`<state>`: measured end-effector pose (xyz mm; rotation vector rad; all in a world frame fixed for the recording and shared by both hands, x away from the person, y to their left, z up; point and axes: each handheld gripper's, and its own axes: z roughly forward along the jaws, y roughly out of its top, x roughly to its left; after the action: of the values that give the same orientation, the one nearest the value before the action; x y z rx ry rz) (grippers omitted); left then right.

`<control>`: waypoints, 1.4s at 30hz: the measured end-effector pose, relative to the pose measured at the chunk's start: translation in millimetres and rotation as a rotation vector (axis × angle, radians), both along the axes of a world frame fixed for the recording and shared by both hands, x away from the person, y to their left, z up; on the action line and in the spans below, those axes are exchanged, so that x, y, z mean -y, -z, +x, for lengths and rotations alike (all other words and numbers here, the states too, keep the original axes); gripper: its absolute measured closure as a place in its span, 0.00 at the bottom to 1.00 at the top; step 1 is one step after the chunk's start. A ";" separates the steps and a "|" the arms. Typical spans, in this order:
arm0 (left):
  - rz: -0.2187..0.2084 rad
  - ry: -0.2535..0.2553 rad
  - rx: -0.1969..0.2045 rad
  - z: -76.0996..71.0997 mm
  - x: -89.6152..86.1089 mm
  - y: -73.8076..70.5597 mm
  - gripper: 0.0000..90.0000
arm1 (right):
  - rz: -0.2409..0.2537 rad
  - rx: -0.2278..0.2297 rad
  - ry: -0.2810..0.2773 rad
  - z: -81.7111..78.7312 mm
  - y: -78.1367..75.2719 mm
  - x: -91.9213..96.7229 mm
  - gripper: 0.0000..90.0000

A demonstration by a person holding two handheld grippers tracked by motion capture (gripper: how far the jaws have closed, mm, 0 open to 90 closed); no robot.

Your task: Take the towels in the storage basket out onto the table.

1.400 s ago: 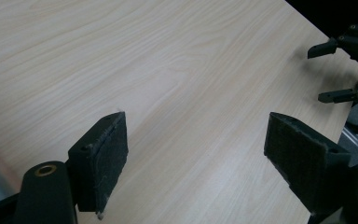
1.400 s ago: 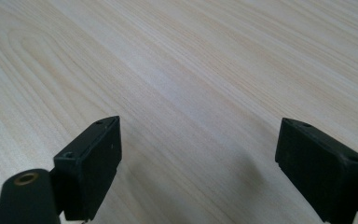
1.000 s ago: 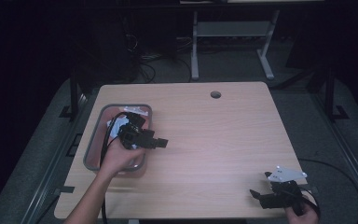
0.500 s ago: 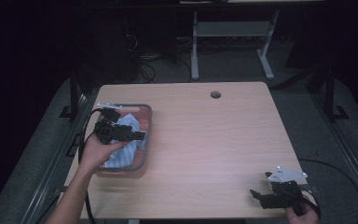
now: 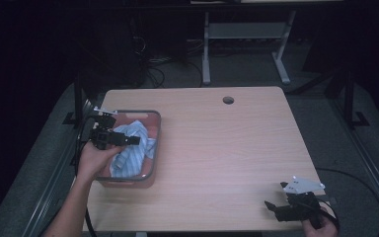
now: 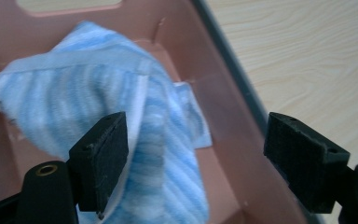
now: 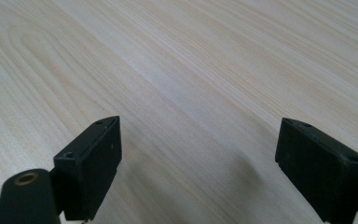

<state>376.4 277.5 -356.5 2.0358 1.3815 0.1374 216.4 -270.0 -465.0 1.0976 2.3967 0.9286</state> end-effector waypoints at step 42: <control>0.365 -0.041 -0.260 28.2 32.5 64.7 0.66 | -0.002 0.016 -0.043 -1.3 -0.3 -9.4 0.15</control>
<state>404.6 245.0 -421.1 2.3923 1.6554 0.1564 215.0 -260.6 -464.7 1.0378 2.4172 0.9458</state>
